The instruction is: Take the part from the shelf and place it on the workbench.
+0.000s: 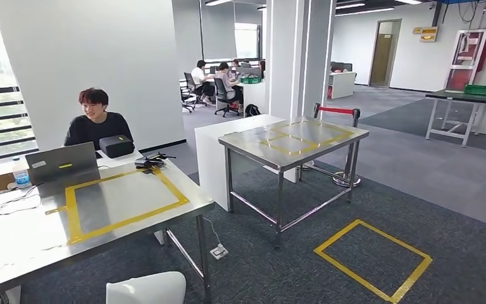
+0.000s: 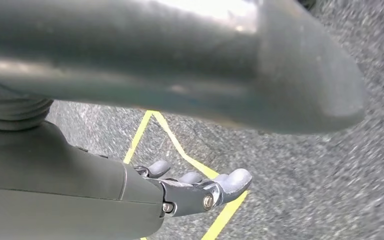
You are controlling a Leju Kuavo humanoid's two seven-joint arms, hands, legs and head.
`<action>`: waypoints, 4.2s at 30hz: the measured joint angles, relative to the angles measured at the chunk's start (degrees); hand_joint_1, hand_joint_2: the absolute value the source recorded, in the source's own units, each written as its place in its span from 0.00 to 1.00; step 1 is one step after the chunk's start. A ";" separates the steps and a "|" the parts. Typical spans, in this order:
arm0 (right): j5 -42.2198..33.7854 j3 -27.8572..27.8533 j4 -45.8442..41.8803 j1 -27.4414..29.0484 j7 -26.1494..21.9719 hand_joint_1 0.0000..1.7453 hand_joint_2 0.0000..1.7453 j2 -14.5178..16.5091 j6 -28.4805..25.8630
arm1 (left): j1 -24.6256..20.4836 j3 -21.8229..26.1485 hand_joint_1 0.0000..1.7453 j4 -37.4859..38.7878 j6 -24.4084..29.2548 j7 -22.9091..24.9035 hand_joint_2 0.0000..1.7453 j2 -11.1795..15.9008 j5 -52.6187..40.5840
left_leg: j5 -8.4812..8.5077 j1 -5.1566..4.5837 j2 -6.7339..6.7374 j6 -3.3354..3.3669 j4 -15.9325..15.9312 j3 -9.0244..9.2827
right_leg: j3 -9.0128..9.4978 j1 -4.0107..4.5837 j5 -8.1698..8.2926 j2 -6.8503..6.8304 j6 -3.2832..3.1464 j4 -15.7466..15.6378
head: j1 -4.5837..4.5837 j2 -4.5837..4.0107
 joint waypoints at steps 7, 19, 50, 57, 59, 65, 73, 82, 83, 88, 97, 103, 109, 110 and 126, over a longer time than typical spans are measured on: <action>0.27 -0.01 -0.01 -0.56 -3.30 0.00 0.00 0.28 0.93 | -0.60 0.52 1.00 -1.77 3.60 3.00 1.00 0.59 -0.38 | 1.37 -0.25 -0.96 2.88 -5.87 2.95 | 0.52 0.04 -1.99 -1.03 2.23 1.58 | 0.10 0.00; 0.67 -0.03 0.00 0.01 -1.96 0.00 0.00 0.22 0.04 | 1.75 1.39 1.00 -4.75 7.02 2.53 1.00 0.68 -2.38 | 2.14 0.30 -9.96 1.52 -5.49 2.01 | -0.74 -0.74 -0.17 9.53 2.28 0.71 | 0.38 0.01; -0.17 -1.39 -0.01 -0.40 -0.19 0.00 0.00 0.04 -2.37 | 4.19 3.65 1.00 -4.38 7.97 0.93 1.00 1.18 -2.80 | 0.39 -0.16 -2.07 2.00 -5.34 3.92 | -0.66 -0.04 1.33 3.66 1.91 -0.36 | 0.22 0.01; 0.44 -1.40 -0.01 -0.39 -0.37 0.00 0.00 -0.24 -2.38 | 4.20 3.62 1.00 -3.32 8.06 -0.20 1.00 1.02 -2.35 | 0.45 -0.04 -2.07 1.90 -5.39 3.93 | -0.74 0.10 1.32 3.68 1.90 -0.27 | 0.22 0.00; 0.73 -1.40 -0.01 -0.38 -0.71 0.00 0.00 -0.45 -2.26 | 4.35 3.62 1.00 -3.15 8.17 -0.40 1.00 1.01 -2.25 | 0.46 -0.04 -2.07 1.89 -5.40 3.92 | -0.76 0.10 1.32 3.68 1.89 -0.24 | 0.22 0.00; 1.73 -1.40 -0.02 -0.38 -1.29 0.00 0.00 -0.74 -1.69 | 4.43 3.62 1.00 -2.81 8.43 -0.76 1.00 0.99 -1.74 | 0.47 -0.03 -2.07 1.89 -5.40 3.92 | -0.77 0.10 1.31 3.68 1.88 -0.22 | 0.22 0.01; 5.20 -0.13 -0.01 -0.37 -1.64 0.00 0.00 -0.81 -1.16 | 4.09 3.04 1.00 -0.90 8.14 -0.25 1.00 0.06 -2.05 | 0.43 -0.13 -2.03 1.94 -5.33 3.89 | -0.83 0.02 1.35 3.69 1.95 -0.25 | 0.23 0.01; 5.09 0.56 -0.04 -0.07 -0.30 0.00 0.00 -1.95 -2.46 | 5.33 1.60 1.00 0.13 9.04 -0.46 1.00 -1.15 -2.62 | 0.79 -0.35 -2.35 3.30 -6.03 3.91 | -0.92 -0.59 0.63 3.76 3.15 0.49 | 0.24 0.00; 4.97 0.56 -0.05 0.04 -0.13 0.00 0.00 -2.12 -2.54 | 5.47 1.44 1.00 0.09 9.04 -0.48 1.00 -1.32 -2.62 | 1.03 -0.13 -2.54 3.57 -6.38 4.02 | -1.60 -0.64 -0.64 4.01 3.34 2.25 | 0.29 0.01; 4.23 0.54 -0.09 0.69 0.88 0.00 0.00 -2.67 -3.63 | 5.85 0.68 1.00 0.84 9.04 -0.58 1.00 -1.97 -2.63 | 1.41 0.18 -4.38 3.50 -6.29 3.63 | -7.46 -0.93 -6.17 4.70 3.92 15.16 | 0.42 0.01; 4.28 0.52 -0.06 0.36 -2.95 0.00 0.00 -2.47 -3.11 | 5.28 0.67 1.00 0.62 9.00 -0.92 1.00 -2.14 -2.64 | 1.57 0.75 -7.80 -0.13 -5.12 1.96 | -0.75 -1.04 -0.02 6.76 1.42 1.05 | 0.32 0.00; 4.05 0.52 -0.04 0.28 -2.78 0.00 0.00 -2.34 -2.27 | 6.09 0.69 1.00 -1.93 9.00 0.66 1.00 -2.01 -3.14 | -5.88 0.45 -2.86 -0.22 10.86 -4.96 | -1.00 -0.19 0.17 4.30 -0.05 0.95 | 0.13 0.00; 3.49 0.49 -0.05 -0.53 -1.50 0.00 0.00 -1.82 -2.19 | 6.08 0.69 1.00 -3.91 8.89 2.70 1.00 -2.19 -3.76 | -0.16 -0.70 -1.83 1.94 -4.96 3.94 | -1.07 0.52 0.05 3.44 0.22 1.15 | 0.13 0.01; 3.31 0.46 -0.05 -0.60 -1.32 0.00 0.00 -1.72 -2.25 | 5.99 0.70 1.00 -3.96 8.78 3.01 1.00 -2.32 -3.73 | -0.04 -0.76 -1.86 1.87 -5.16 4.04 | -1.15 0.60 0.04 3.39 0.25 1.20 | 0.15 0.01; 2.43 -0.22 -0.04 -1.04 -1.14 0.00 0.00 -0.98 -3.35 | 4.95 0.76 1.00 -3.36 6.90 3.15 1.00 -3.63 -3.85 | 0.11 -1.00 -2.03 2.59 -5.20 3.91 | -0.80 0.43 0.67 3.51 1.03 0.33 | 0.25 0.00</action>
